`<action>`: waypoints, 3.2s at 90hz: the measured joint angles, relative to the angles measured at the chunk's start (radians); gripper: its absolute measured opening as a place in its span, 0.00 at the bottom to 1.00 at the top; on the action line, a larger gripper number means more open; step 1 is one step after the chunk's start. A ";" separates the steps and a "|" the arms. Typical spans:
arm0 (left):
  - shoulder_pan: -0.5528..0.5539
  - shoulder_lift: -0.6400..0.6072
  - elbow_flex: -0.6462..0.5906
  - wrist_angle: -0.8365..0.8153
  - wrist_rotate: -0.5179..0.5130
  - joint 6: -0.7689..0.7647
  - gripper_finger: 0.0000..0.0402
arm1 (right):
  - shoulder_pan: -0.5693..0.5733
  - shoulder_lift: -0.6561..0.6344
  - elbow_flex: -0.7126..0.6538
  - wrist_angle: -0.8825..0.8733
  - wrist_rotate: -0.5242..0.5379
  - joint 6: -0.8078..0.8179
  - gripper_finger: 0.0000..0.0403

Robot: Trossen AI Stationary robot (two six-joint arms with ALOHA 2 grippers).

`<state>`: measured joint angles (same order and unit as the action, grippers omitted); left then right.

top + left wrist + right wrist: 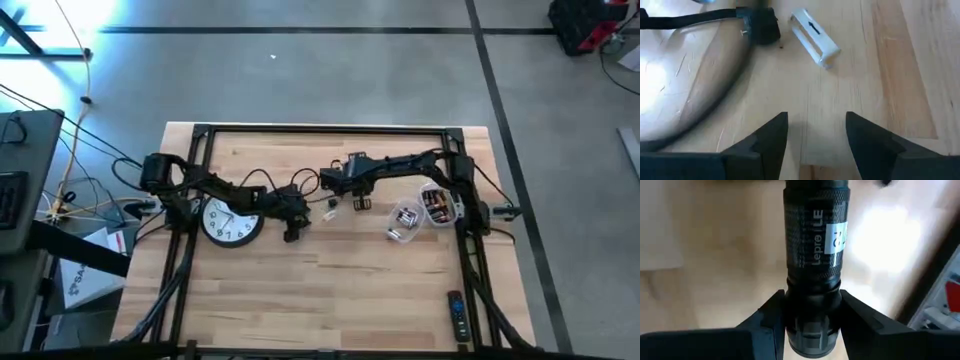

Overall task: Insert battery
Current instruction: Remove the white battery case from the black flashlight, then insert the silver battery into the white battery case

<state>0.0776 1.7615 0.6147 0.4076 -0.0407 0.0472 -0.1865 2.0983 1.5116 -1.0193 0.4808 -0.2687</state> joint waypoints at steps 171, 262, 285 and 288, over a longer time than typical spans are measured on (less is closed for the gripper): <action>-0.132 0.190 0.139 0.181 -0.214 -0.173 0.59 | 0.283 -0.416 -0.462 0.278 -0.131 0.400 0.51; -0.132 0.237 0.170 0.166 -0.292 -0.146 0.59 | 0.405 -0.638 -0.447 0.288 -0.006 0.372 0.51; -0.142 0.239 0.168 0.198 -0.276 -0.113 0.52 | 0.389 -0.700 -0.454 0.191 0.050 0.463 0.51; -0.143 0.239 0.168 0.198 -0.275 -0.113 0.50 | 0.391 -0.700 -0.468 0.217 0.046 0.464 0.51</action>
<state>-0.0650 2.0006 0.7826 0.6056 -0.3160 -0.0662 0.2047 1.3979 1.0436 -0.8024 0.5271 0.1955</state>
